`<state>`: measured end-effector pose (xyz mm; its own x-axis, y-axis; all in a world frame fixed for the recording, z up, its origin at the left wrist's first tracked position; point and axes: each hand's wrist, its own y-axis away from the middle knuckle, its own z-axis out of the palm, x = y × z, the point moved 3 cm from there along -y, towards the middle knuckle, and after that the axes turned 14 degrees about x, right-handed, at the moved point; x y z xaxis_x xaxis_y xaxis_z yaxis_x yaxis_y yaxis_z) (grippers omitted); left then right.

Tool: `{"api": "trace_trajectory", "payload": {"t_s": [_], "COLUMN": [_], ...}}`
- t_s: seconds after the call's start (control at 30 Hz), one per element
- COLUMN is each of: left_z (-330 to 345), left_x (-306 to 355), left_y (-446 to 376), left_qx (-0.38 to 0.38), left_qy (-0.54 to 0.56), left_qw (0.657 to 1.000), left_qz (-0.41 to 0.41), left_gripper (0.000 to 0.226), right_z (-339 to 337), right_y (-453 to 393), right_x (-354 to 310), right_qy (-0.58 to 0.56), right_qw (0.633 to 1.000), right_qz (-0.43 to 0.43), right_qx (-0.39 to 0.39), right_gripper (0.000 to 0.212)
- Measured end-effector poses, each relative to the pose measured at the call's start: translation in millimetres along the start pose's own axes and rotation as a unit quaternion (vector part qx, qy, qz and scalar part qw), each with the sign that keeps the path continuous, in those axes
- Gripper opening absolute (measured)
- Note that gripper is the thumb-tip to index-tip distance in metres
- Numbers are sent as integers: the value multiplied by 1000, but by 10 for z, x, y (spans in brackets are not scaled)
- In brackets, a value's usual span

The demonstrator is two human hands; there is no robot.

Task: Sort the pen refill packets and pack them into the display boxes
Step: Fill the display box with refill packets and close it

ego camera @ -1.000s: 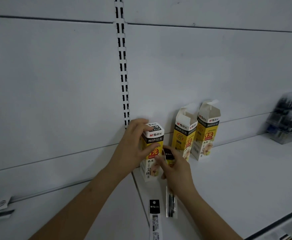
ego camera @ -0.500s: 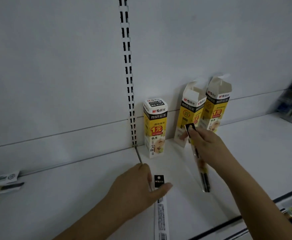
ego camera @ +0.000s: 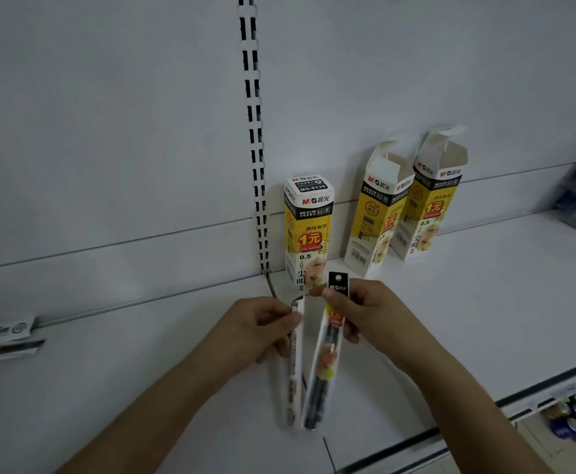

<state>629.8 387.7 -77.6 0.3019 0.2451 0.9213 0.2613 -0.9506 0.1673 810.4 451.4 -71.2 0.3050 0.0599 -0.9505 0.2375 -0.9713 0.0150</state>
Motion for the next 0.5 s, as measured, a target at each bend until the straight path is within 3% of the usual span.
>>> {"api": "trace_trajectory", "payload": {"t_s": [0.1, 0.27, 0.4, 0.5], "left_z": [3, 19, 30, 67], "left_x": [-22, -2, 24, 20], "left_y": [-14, 12, 40, 75], "left_qx": [-6, -11, -75, -108], "left_qy": [62, 55, 38, -56], "left_qw": [997, 998, 996, 984], "left_qz": [-38, -26, 25, 126], "left_gripper": [16, 16, 19, 18], "right_z": [88, 162, 150, 143], "right_y": [-30, -16, -22, -16], "right_x": [-50, -75, -75, -48], "right_qy": [20, 14, 30, 10], "right_qw": [1000, 1000, 999, 998], "right_qz": [-9, 2, 21, 41], "right_qx": [4, -20, 20, 51], "right_gripper": [10, 40, 39, 34]}}
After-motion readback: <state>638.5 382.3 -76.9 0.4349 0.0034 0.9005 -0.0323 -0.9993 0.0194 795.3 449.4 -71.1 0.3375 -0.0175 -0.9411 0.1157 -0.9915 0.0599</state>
